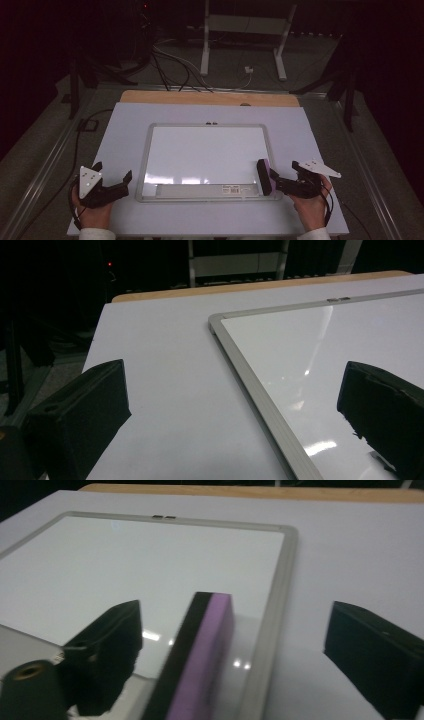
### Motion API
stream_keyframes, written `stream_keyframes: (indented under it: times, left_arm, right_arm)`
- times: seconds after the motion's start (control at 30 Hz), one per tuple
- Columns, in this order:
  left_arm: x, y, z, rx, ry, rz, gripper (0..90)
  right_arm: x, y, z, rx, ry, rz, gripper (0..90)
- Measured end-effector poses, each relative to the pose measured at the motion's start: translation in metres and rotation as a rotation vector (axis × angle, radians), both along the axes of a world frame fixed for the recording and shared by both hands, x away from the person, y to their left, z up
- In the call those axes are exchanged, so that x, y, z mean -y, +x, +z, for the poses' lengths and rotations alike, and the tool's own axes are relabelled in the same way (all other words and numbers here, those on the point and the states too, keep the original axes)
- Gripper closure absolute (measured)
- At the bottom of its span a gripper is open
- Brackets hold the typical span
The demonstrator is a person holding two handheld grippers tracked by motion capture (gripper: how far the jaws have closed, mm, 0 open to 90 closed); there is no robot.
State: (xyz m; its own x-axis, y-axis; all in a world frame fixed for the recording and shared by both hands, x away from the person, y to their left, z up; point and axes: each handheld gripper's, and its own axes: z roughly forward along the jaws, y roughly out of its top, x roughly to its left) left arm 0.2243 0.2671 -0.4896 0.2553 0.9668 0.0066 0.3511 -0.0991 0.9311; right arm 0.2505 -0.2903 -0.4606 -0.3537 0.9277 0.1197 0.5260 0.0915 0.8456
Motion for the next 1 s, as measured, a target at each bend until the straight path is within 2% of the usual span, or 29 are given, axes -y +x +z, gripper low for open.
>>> stream_keyframes:
  times: [0.07,0.17,0.4,0.57,0.67,1.0]
  left_arm:
    - [0.000,0.000,0.000,0.002,-0.001,0.000,1.0]
    - [0.000,0.000,0.000,0.007,-0.005,-0.004,1.0]
    - [0.000,-0.001,0.001,0.016,-0.011,-0.011,1.0]
    - [-0.001,-0.001,0.002,0.026,-0.022,-0.017,1.0]
    - [-0.002,-0.002,0.003,0.038,-0.036,-0.020,1.0]
    - [-0.003,-0.003,0.004,0.055,-0.050,-0.029,1.0]
  right_arm:
    - [0.004,0.000,-0.001,0.019,-0.016,-0.001,2.1]
    - [0.008,-0.002,-0.003,0.053,-0.052,-0.014,1.7]
    - [0.016,-0.005,-0.004,0.113,-0.042,-0.018,0.1]
    - [0.022,-0.008,-0.007,0.187,-0.010,-0.034,0.1]
    - [0.026,-0.009,-0.010,0.212,0.000,-0.036,0.1]
    - [0.032,-0.011,-0.017,0.244,0.015,-0.037,0.1]
